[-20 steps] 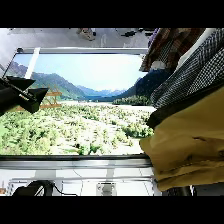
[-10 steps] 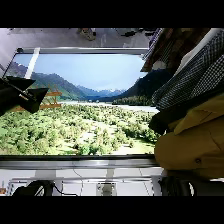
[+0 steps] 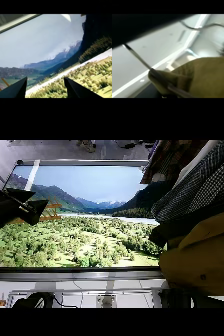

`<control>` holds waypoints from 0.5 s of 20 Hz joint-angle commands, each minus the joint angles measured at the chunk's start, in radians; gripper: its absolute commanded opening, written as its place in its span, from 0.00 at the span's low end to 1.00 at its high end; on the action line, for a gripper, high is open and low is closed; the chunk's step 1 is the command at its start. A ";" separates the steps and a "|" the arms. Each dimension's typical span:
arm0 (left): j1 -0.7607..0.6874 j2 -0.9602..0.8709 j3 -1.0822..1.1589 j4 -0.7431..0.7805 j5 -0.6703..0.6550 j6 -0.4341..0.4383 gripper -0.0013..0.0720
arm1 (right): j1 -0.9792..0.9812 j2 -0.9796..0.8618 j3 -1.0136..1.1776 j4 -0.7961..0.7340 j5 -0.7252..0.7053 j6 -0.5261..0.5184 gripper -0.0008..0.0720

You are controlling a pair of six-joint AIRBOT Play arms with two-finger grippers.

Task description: Fold the clothes and pants, and hang the long-sleeved shirts on hangers.

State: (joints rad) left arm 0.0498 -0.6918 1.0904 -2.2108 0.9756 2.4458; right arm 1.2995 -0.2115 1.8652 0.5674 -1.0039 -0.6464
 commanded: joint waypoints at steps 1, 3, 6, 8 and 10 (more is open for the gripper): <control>0.000 -0.001 0.000 0.000 0.001 0.000 0.77 | -0.053 0.000 0.011 -0.073 -0.298 0.002 0.06; 0.000 -0.001 0.000 0.000 0.001 0.000 0.77 | -0.059 -0.001 0.006 -0.100 -0.442 -0.003 0.06; 0.000 -0.001 0.000 0.000 0.001 0.000 0.77 | -0.060 -0.003 0.006 -0.093 -0.562 -0.039 0.21; 0.000 -0.001 0.000 0.000 0.001 0.000 0.77 | -0.082 -0.015 0.006 -0.067 -0.549 -0.081 0.58; 0.000 -0.001 0.000 0.000 0.005 0.000 0.77 | -0.134 -0.039 0.006 -0.043 -0.525 -0.117 0.71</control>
State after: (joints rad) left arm 0.0498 -0.6918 1.0904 -2.2108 0.9760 2.4454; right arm 1.2087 -0.2291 1.8706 0.4992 -1.5112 -0.7059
